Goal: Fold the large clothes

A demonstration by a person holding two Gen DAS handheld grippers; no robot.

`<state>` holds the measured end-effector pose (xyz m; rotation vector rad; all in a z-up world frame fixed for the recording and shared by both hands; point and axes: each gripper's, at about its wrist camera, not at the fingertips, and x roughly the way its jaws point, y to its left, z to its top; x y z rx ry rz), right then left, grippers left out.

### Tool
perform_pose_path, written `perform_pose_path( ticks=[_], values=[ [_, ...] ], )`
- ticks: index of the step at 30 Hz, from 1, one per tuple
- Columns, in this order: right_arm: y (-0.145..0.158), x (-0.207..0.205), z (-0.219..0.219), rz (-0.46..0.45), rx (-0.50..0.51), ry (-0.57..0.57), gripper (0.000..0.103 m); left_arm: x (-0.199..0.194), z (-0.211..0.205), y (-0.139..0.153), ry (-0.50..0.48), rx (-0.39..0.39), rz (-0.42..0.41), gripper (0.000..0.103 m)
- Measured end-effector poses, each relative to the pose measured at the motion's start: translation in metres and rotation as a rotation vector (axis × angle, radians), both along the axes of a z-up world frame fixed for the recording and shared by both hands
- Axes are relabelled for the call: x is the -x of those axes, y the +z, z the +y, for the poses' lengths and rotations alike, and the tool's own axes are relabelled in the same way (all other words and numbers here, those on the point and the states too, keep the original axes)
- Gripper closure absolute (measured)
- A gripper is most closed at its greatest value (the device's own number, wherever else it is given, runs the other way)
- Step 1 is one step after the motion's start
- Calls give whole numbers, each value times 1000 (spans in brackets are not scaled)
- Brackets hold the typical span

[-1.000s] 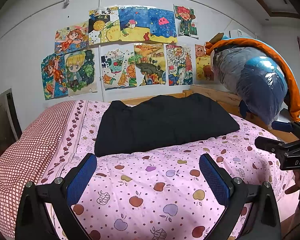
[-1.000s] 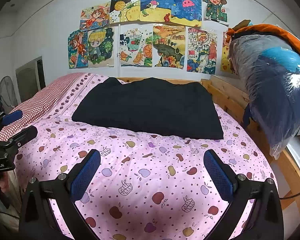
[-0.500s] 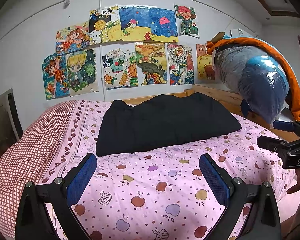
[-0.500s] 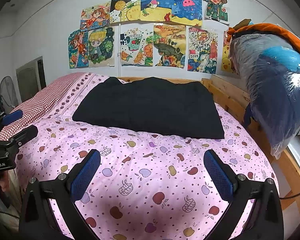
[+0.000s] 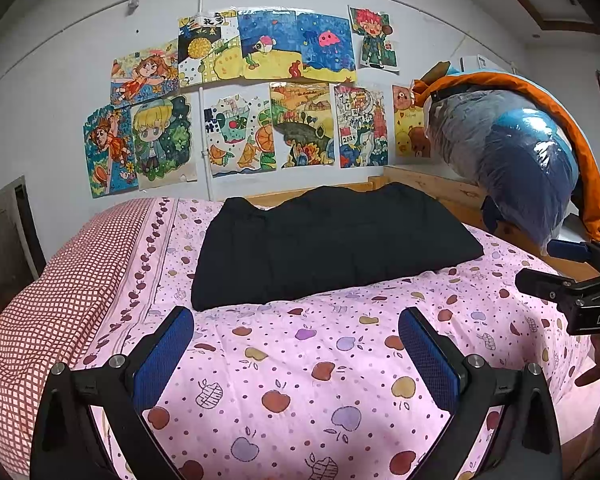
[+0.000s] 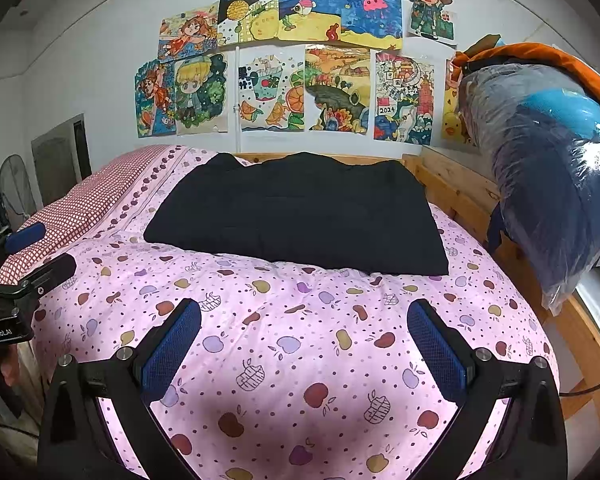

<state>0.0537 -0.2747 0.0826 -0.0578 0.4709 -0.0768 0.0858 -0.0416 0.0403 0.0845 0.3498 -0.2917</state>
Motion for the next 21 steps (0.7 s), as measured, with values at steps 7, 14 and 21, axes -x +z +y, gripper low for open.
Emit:
perform_pose_path(
  ticks=[7,14,21],
  values=[
    [-1,-1,1,2,-2,-2,2,-2,3,-1,-1,-1,0,0],
    [-2,-1,1,4,-3,-1,2,-2,3,-1,-7,1,5,0],
    [-4,-1,1,8,-4,-1,2,-1,4,-1,-11,3,6,0]
  ],
)
